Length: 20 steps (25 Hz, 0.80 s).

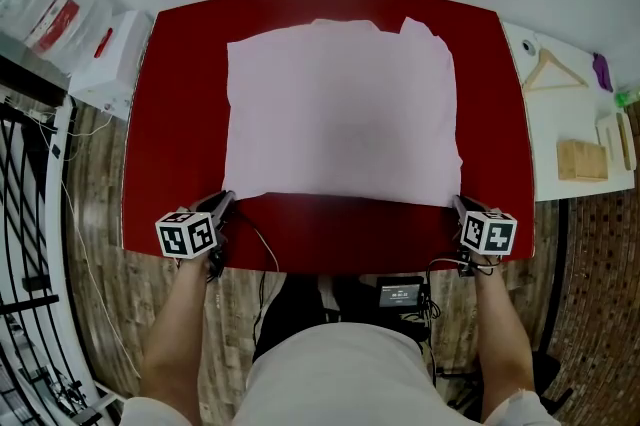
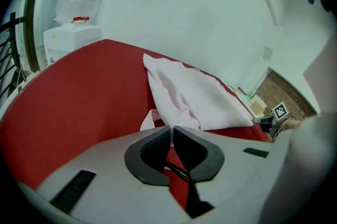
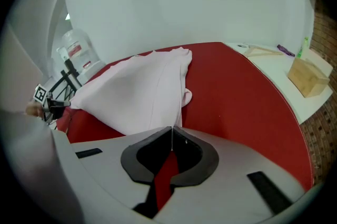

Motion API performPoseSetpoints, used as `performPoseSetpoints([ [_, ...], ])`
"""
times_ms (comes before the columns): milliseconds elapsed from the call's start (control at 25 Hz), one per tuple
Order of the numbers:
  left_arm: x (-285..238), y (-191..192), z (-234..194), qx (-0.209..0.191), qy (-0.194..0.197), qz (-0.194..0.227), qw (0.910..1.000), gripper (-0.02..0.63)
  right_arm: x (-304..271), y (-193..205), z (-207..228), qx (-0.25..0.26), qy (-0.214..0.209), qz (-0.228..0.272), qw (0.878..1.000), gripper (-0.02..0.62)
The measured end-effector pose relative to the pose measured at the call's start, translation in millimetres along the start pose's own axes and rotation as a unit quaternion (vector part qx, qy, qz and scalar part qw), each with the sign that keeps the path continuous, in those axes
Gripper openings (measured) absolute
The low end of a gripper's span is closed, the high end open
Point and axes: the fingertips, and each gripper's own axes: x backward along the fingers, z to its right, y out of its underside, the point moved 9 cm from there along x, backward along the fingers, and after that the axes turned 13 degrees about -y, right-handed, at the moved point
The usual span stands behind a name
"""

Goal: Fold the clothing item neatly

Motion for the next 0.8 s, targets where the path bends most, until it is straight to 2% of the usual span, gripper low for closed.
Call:
performPoseSetpoints([
  [160, 9.4, 7.7, -6.8, 0.033, -0.001, 0.011, 0.9994, 0.023, 9.5, 3.9, 7.7, -0.021, -0.008, 0.015, 1.0, 0.02],
  [280, 10.3, 12.5, -15.7, 0.039, -0.004, 0.008, 0.9992, 0.023, 12.7, 3.7, 12.0, -0.027, -0.006, 0.02, 0.999, 0.018],
  [440, 5.7, 14.7, -27.9, 0.021, -0.014, -0.006, 0.9997, 0.023, 11.1, 4.0, 23.8, -0.049, 0.008, 0.022, 0.999, 0.018],
  [640, 2.2, 11.6, -32.4, -0.019, -0.001, -0.023, 0.9996, 0.023, 7.9, 1.5, 28.8, -0.049, 0.021, 0.011, 0.999, 0.018],
  [800, 3.8, 17.1, -32.9, -0.021, 0.005, -0.023, 0.9995, 0.023, 8.1, 4.3, 29.4, -0.051, 0.031, 0.005, 0.998, 0.018],
])
